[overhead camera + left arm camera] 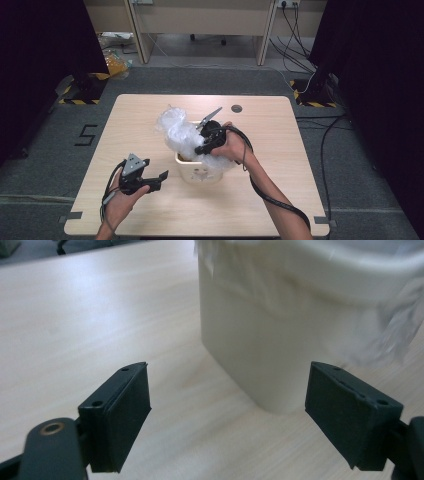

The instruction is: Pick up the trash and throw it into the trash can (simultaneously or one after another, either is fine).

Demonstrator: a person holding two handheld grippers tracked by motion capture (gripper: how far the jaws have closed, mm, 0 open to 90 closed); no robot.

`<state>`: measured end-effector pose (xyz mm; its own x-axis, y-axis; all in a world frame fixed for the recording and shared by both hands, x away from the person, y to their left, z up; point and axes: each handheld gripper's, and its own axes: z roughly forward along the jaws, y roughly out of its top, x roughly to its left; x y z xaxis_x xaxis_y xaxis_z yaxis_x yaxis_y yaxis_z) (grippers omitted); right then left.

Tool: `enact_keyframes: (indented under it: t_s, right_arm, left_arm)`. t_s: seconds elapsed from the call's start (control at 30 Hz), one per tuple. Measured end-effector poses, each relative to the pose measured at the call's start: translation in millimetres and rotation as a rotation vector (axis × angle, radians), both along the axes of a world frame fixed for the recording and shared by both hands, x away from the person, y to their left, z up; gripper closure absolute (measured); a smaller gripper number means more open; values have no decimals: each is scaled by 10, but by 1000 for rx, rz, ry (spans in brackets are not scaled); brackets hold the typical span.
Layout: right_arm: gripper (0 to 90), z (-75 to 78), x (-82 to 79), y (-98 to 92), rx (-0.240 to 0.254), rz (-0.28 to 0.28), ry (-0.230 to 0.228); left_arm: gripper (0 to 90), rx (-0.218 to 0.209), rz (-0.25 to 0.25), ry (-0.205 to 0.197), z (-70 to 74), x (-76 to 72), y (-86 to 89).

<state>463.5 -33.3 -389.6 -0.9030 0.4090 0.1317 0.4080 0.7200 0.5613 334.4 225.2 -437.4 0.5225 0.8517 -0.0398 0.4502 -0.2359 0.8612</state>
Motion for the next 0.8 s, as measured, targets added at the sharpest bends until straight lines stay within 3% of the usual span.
enact_keyframes:
  t_s: [0.2, 0.33, 0.4, 0.53, 0.8]
  right_arm:
    - [745, -96, 27, 39, -18, 16, 31]
    - [744, -128, 21, 68, -26, 9, 63]
    - [744, -136, 35, 73, -32, 24, 57]
    - [745, -159, 39, 114, -63, 31, 62]
    - [734, -167, 39, 140, -96, 41, 85]
  left_arm:
    - [199, -8, -19, -50, 326, 85, -55]
    - [223, 13, -54, -95, 545, 155, -203]
    - [231, 23, -68, -101, 619, 205, -277]
    - [230, 22, -70, -94, 659, 267, -348]
    - [219, 11, -68, -37, 568, 242, -267]
